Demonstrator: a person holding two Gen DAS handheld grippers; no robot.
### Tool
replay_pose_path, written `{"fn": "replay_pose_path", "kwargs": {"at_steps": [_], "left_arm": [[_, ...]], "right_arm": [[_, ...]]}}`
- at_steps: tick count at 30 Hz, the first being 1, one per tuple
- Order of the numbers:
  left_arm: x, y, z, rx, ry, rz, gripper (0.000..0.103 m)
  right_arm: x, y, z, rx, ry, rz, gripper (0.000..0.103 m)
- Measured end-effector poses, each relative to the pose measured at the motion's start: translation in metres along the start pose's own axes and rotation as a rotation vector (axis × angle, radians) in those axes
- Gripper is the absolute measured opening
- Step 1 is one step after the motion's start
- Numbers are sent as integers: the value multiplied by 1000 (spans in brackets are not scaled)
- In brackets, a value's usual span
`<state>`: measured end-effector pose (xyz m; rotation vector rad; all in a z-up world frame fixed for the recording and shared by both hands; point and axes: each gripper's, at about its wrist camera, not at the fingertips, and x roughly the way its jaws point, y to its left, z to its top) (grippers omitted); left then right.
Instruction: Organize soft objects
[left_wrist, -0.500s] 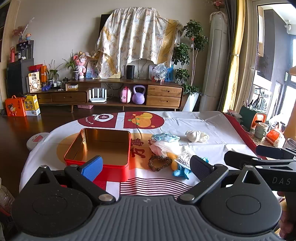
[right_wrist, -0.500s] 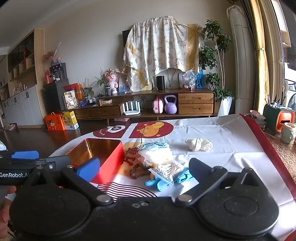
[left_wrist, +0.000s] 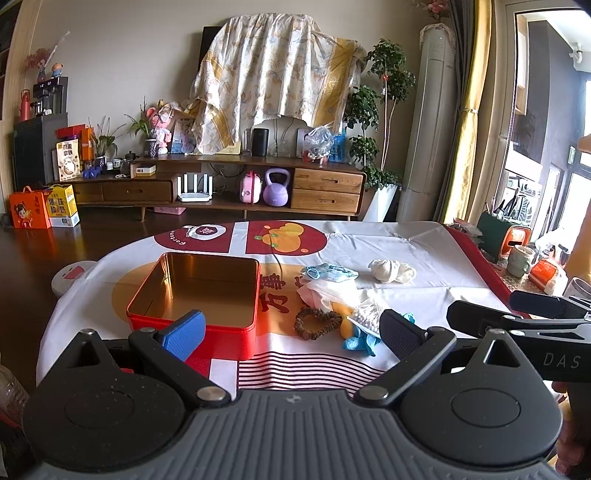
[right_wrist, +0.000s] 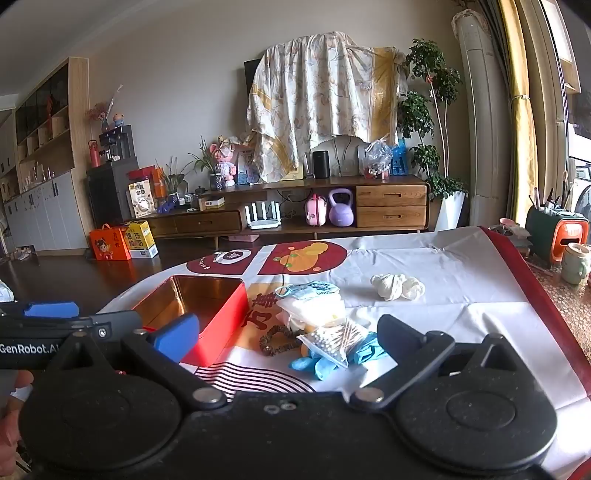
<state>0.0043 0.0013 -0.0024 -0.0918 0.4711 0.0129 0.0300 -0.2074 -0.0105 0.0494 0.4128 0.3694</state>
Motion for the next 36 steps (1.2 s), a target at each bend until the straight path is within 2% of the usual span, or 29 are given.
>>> {"fn": "replay_pose_path", "kwargs": {"at_steps": [22, 28, 36], "left_arm": [[15, -14, -8, -15, 16, -2, 101], [33, -9, 3, -22, 31, -16, 101], [75, -17, 20, -25, 58, -51, 101]], "right_arm": [[7, -1, 2, -11, -1, 6, 103], [20, -8, 3, -5, 3, 3, 103], [68, -35, 10, -46, 68, -17, 102]]}}
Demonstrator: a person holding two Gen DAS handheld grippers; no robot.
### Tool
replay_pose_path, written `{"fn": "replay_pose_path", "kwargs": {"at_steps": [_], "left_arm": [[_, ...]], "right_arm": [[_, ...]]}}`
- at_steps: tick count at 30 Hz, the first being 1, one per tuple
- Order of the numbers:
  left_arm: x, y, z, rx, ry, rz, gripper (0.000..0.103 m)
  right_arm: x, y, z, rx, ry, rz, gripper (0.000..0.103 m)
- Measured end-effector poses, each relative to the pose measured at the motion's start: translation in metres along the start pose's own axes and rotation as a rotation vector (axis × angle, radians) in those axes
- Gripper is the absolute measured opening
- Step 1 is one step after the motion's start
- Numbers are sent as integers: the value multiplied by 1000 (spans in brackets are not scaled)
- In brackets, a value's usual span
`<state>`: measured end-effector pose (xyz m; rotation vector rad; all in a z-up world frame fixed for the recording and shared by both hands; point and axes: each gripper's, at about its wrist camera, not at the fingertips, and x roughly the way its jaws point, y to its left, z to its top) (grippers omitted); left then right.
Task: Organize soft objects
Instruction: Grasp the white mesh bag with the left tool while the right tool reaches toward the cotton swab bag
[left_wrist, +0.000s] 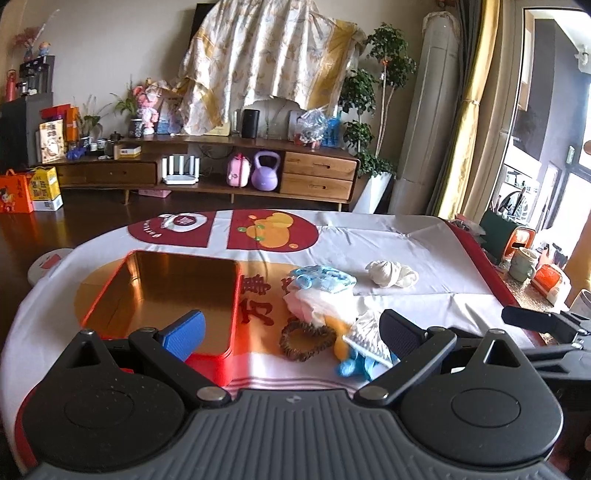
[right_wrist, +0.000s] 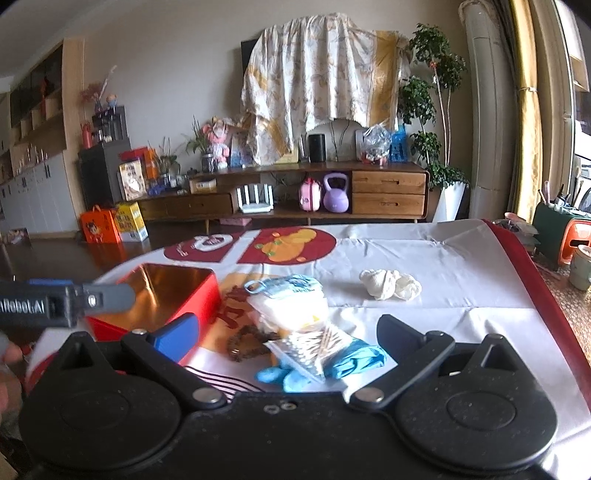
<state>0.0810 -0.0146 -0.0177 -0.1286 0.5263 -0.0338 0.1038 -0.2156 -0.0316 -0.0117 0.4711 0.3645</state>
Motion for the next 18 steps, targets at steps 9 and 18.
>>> {"fn": "replay_pose_path", "kwargs": {"at_steps": [9, 18], "left_arm": [[59, -11, 24, 49, 48, -12, 101], [127, -25, 43, 105, 122, -19, 101]], "right_arm": [[45, -23, 1, -57, 74, 29, 100], [91, -37, 1, -87, 144, 39, 95]]}}
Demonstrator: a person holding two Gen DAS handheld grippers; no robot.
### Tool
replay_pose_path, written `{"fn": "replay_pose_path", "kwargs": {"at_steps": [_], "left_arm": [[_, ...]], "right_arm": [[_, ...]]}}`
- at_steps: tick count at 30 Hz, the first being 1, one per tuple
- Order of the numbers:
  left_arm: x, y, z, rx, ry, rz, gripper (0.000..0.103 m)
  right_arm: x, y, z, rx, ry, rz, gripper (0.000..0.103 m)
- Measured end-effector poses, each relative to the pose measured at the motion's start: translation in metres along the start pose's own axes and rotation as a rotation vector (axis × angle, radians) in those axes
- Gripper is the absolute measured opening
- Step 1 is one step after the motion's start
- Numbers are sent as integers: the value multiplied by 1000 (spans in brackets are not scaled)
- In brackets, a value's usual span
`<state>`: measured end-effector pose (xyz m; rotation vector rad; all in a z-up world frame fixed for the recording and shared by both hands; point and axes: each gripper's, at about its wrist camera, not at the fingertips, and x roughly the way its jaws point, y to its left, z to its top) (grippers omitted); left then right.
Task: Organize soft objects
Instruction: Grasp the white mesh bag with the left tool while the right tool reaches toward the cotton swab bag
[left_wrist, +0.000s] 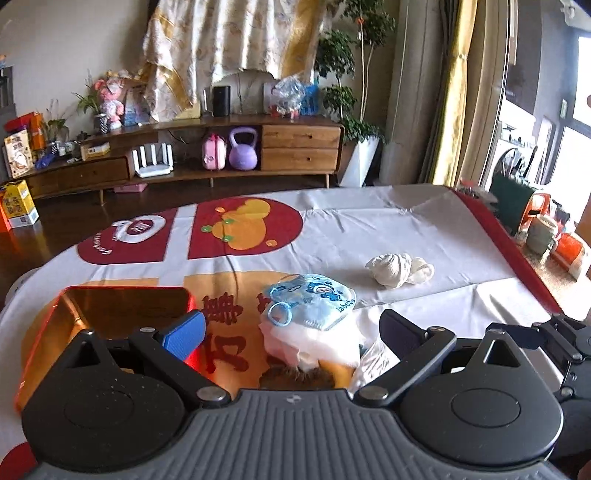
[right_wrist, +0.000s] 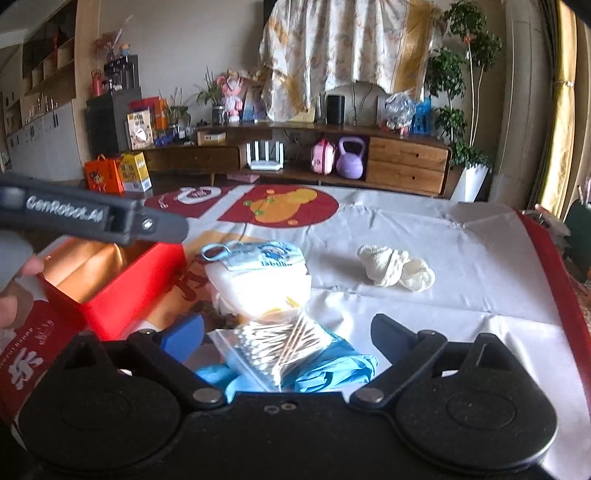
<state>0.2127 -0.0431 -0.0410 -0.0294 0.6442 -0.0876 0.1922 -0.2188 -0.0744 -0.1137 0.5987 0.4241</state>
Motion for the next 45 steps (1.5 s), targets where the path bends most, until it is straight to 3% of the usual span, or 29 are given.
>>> {"fn": "replay_pose_path", "kwargs": {"at_steps": [16, 23, 27, 37, 39, 45], "left_arm": [[104, -22, 13, 51, 137, -8, 101], [131, -23, 8, 49, 178, -9, 100], [133, -24, 7, 51, 160, -10, 100], [137, -11, 5, -13, 179, -24, 63], [135, -8, 5, -26, 175, -25, 59], [126, 1, 9, -62, 157, -22, 43]], "right_arm": [[54, -5, -7, -31, 104, 31, 86], [67, 1, -7, -47, 120, 54, 85], [73, 4, -7, -52, 119, 61, 83], [74, 3, -8, -26, 112, 100, 71], [73, 3, -8, -24, 110, 116, 60], [68, 2, -9, -12, 106, 143, 43]]}}
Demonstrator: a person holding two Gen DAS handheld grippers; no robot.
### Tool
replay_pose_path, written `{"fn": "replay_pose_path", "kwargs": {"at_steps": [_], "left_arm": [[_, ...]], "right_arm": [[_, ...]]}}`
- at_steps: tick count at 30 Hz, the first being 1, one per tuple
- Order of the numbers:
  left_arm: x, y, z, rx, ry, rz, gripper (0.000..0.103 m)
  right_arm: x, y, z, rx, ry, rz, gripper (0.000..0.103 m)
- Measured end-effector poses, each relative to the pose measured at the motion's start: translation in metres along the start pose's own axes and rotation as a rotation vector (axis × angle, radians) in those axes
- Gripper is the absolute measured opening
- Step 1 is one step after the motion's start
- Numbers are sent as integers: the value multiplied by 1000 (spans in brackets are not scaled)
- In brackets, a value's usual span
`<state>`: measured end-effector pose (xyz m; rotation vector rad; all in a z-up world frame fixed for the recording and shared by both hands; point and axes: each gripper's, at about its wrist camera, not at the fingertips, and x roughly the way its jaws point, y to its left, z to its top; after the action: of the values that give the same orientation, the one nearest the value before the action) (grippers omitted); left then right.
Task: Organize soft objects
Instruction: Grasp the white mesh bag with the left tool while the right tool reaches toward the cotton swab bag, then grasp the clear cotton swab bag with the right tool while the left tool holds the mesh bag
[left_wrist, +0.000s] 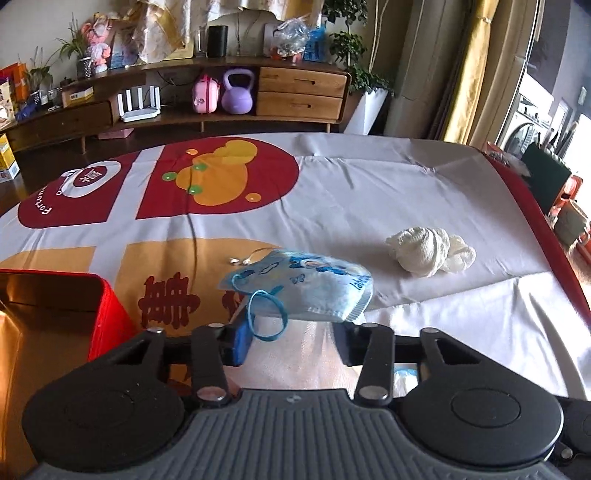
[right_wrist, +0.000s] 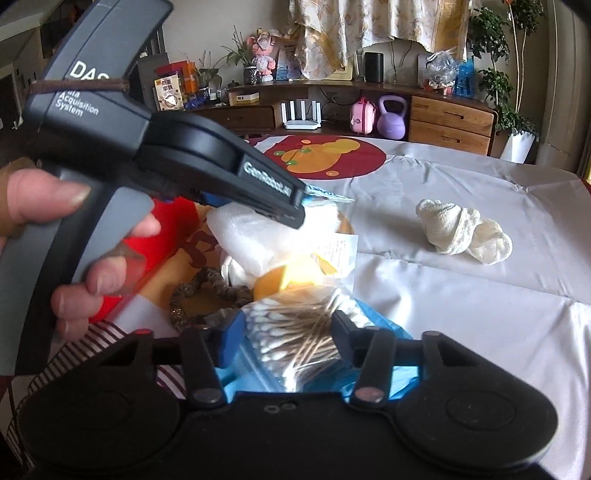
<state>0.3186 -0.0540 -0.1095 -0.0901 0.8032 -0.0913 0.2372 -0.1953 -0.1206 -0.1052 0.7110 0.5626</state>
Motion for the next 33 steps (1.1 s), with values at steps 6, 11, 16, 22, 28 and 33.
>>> {"fn": "replay_pose_path", "kwargs": {"at_steps": [6, 11, 16, 22, 28, 33], "left_arm": [[-7, 4, 1, -3, -9, -1, 34], [-17, 7, -5, -3, -8, -8, 28], [-32, 10, -10, 1, -11, 1, 24], [-50, 14, -15, -13, -18, -13, 19], [-69, 13, -19, -15, -23, -24, 16], [-88, 16, -18, -42, -27, -37, 16]], "right_arm": [[-8, 0, -2, 4, -16, 26, 19], [-17, -4, -1, 40, -39, 38, 4], [-24, -8, -2, 67, -57, 34, 2], [-38, -9, -1, 84, -90, 27, 0], [-53, -8, 4, 91, -122, 24, 0], [-68, -4, 11, 88, -153, 31, 0]]}}
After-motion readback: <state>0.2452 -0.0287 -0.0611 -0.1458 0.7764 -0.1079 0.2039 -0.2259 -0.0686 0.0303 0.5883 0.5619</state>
